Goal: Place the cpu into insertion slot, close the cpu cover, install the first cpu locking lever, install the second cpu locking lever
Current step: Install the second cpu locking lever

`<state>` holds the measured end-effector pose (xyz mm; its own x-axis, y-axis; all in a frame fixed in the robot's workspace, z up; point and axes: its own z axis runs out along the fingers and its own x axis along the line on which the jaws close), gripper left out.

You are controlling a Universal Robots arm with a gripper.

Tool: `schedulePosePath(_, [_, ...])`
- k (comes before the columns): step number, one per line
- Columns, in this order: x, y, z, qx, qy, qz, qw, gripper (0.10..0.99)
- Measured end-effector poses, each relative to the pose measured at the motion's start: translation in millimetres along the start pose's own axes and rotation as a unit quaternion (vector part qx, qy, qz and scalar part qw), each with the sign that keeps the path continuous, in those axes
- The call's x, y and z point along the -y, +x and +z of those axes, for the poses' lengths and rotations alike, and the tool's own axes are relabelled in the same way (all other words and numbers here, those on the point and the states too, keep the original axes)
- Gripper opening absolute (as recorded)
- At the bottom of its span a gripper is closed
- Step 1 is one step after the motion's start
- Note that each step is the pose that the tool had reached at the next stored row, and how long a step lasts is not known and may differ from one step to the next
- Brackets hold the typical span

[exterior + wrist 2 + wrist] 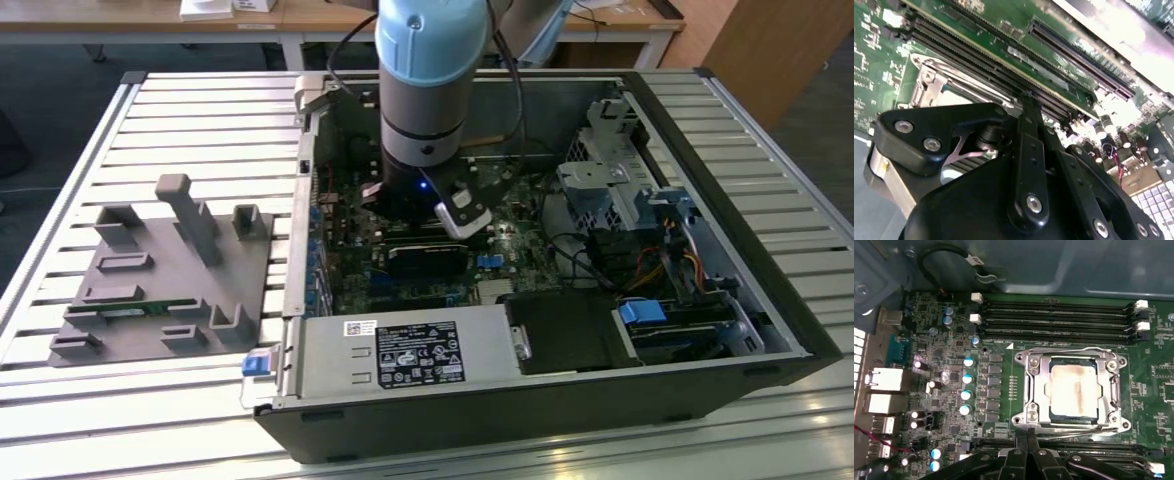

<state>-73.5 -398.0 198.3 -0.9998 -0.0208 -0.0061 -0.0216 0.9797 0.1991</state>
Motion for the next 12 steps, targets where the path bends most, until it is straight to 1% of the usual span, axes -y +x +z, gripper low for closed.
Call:
schedulePosePath(3, [1.0,1.7,0.9,0.0002,-0.0059,0.0,1.0,0.118])
schedulePosePath(6, [1.3,2.7,1.2,0.0003,-0.0138,0.0,0.9999,0.118])
schedulePosePath(12, [2.0,2.8,3.8,0.0003,-0.0232,0.0,0.9997,0.118])
